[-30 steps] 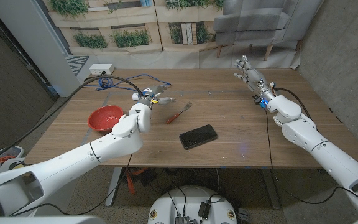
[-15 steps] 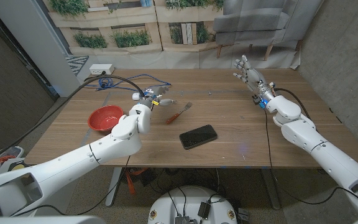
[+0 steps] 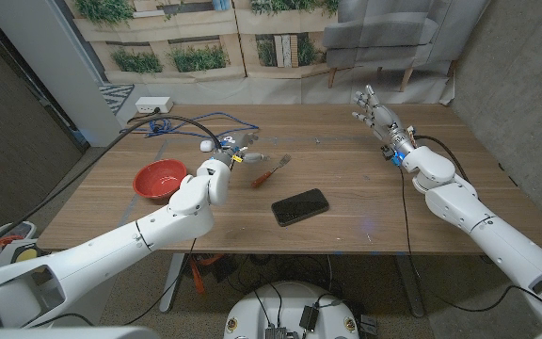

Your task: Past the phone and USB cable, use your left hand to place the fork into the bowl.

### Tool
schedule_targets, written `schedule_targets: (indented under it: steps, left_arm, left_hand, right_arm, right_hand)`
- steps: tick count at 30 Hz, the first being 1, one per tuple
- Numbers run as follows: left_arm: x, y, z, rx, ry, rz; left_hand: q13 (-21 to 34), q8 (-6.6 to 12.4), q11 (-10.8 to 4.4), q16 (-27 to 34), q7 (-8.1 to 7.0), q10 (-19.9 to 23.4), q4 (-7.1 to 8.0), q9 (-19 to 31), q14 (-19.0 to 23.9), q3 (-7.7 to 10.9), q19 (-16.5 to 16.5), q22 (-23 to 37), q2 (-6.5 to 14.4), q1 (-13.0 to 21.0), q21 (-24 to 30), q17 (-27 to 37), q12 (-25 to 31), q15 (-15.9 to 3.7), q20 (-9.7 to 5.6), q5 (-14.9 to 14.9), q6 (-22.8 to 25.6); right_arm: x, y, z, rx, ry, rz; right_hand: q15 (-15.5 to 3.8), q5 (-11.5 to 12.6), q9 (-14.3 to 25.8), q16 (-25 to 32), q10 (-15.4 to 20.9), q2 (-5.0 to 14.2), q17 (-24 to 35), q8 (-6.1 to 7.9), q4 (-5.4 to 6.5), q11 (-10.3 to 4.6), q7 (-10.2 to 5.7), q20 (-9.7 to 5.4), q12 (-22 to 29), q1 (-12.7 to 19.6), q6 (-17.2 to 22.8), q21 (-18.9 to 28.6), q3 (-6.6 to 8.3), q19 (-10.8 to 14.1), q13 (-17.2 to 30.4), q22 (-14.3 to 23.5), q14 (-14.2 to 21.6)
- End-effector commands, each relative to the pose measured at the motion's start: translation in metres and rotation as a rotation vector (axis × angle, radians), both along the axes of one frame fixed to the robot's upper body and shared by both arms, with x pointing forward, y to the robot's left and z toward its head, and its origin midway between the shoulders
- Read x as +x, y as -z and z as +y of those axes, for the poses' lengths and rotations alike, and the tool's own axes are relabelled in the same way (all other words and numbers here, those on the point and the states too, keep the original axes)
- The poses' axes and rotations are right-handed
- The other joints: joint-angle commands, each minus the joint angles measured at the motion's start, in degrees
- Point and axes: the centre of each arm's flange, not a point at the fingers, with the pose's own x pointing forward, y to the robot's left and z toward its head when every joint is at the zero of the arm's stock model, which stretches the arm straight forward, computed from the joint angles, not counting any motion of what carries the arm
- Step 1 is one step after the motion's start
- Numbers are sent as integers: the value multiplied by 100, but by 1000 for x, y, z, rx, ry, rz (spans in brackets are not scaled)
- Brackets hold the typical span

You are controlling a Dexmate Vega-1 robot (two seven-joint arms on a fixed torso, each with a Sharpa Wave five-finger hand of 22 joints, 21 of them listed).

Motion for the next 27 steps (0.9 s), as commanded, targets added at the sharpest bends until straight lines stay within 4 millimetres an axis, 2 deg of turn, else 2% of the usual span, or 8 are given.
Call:
schedule_targets:
  steps: [1, 10, 16, 19, 20, 22, 23, 27]
  left_arm:
    - [1, 4, -6, 21, -2, 16]
    - [3, 7, -13, 26, -3, 27]
    - [4, 9, -14, 32, 0, 36]
    - [6, 9, -16, 40, 2, 44]
    - [6, 9, -16, 42, 3, 45]
    - [7, 9, -17, 44, 4, 49]
    - [8, 10, -18, 48, 9, 47]
    - [9, 11, -19, 46, 7, 49]
  left_hand:
    - [20, -16, -18, -13, 11, 18, -4, 18, -5, 1, 7, 21, -1, 52, 12, 2, -34, 12, 45, 4, -1]
    - [28, -10, -29, -14, 20, 29, 6, 19, 3, -8, 7, 22, 11, 62, 9, 3, -40, 11, 44, -5, 33]
    - [36, -2, -45, -13, 29, 50, 11, 21, 14, -9, 8, 22, 30, 81, 8, 3, -41, 3, 50, -11, 72]
    - [41, 0, -32, -12, 28, 49, 12, 21, 23, -11, 19, 22, 39, 95, 10, 3, -48, -1, 44, -15, 91]
    - [41, 0, -23, -12, 30, 51, 12, 21, 25, -11, 21, 22, 40, 97, 11, 3, -48, -5, 47, -16, 93]
    - [43, -1, -13, -13, 29, 57, 13, 21, 25, -11, 24, 23, 44, 102, 12, 3, -48, -4, 44, -17, 96]
    - [44, -4, -9, -13, 27, 60, 13, 21, 26, -12, 27, 23, 46, 105, 12, 3, -48, -8, 43, -18, 93]
    - [53, -4, 1, -51, 28, 46, 16, 22, -61, -18, 13, 22, 61, 128, 4, 2, -66, -62, -80, -26, 118]
  right_arm:
    - [3, 1, 3, -9, -17, -2]
    - [4, 3, -2, -9, -19, -3]
    - [4, 5, -6, -2, -20, -2]
    - [4, 5, -6, -5, -22, -2]
    - [3, 4, -7, -9, -19, -6]
    - [3, 4, -7, -6, -13, -13]
    - [2, 4, -7, -3, -12, -14]
    - [2, 4, -9, -7, 1, -14]
  right_hand:
    - [-56, -28, 34, 10, 38, 5, 9, 8, 15, -17, -16, 9, 7, 46, 47, 18, 24, 45, 29, 29, 25]
    - [-56, -31, 34, 11, 38, 3, 9, 6, 14, -12, -15, 6, 5, 46, 46, 19, 27, 48, 29, 29, 28]
    - [-52, -33, 34, 15, 41, 0, 9, 6, 13, -3, -16, -74, 4, 46, 48, 40, 29, 107, 29, 29, 44]
    - [-48, -36, 34, 27, 35, 0, 9, 3, 16, 2, -14, 69, -1, 41, 43, 73, 31, 210, 30, 32, 78]
    - [-50, -36, 34, 29, 41, 0, 9, 2, 15, 0, -15, 58, 1, 43, 43, 83, 33, 241, 30, 33, 86]
    - [-71, -39, 34, 27, 60, -3, 5, 1, 6, 28, -19, -209, 5, 57, 41, 102, 44, 347, 29, 31, 107]
    - [-85, -40, 34, 25, 58, -3, 4, 7, 4, 31, -5, -257, 3, 60, 59, 89, 47, 337, 29, 29, 113]
    - [-80, -42, 34, 11, 76, -4, 6, 9, 5, 17, -5, -128, 8, 58, 69, 19, 50, 184, 29, 27, 88]
